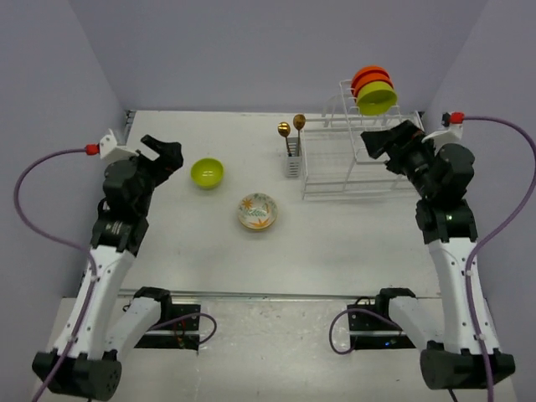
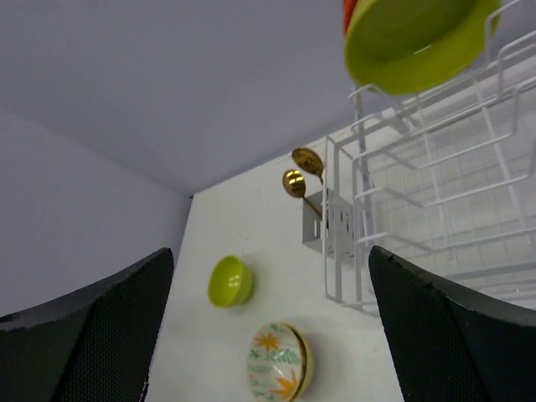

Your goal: Unload the bowls from the dish rack

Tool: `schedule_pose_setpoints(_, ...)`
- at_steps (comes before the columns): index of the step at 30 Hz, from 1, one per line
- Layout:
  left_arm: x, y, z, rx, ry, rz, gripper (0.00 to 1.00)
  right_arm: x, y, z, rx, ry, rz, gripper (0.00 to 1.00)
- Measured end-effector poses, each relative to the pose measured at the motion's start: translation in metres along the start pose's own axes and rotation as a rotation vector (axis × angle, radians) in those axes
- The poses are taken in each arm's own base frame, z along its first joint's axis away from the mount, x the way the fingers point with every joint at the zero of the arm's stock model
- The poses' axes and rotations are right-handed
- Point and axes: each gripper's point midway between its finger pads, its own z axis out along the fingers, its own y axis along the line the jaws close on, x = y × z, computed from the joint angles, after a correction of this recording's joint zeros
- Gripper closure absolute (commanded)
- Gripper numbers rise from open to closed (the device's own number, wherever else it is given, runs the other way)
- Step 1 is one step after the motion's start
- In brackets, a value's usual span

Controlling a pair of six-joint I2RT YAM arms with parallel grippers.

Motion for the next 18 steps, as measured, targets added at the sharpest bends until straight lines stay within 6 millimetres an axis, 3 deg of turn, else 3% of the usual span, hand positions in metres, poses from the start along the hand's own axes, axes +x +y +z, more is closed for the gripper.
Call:
schedule_pose_setpoints(2,-0.032,-0.017,-0.043,0.085,-0.08,0.046,0.0,-0.022,-0.011,0.014,-0.021,-0.018,0.171,0.03)
schedule_pose_setpoints(4,-0.052,-0.025,-0.075,0.132,-0.135,0.095,0.0,-0.04,-0.04,0.031,0.015,-0.047,0.305,0.06)
schedule_pose_setpoints(7,-0.059,-0.022,-0.103,0.156,-0.159,0.194,0.0,-0.049,-0.065,0.057,0.019,-0.069,0.475,0.08)
schedule_pose_setpoints(10,-0.038,-0.005,-0.107,0.146,-0.119,0.278,0.0,-0.052,-0.078,0.081,0.007,-0.076,0.588,0.14)
schedule_pose_setpoints(15,0.018,0.038,-0.096,0.08,0.029,0.352,0.0,-0.054,-0.097,0.115,-0.007,-0.099,0.743,0.21)
schedule_pose_setpoints(18,0.025,0.043,-0.097,0.076,0.041,0.359,0.0,-0.052,-0.104,0.13,0.021,-0.119,0.797,0.23)
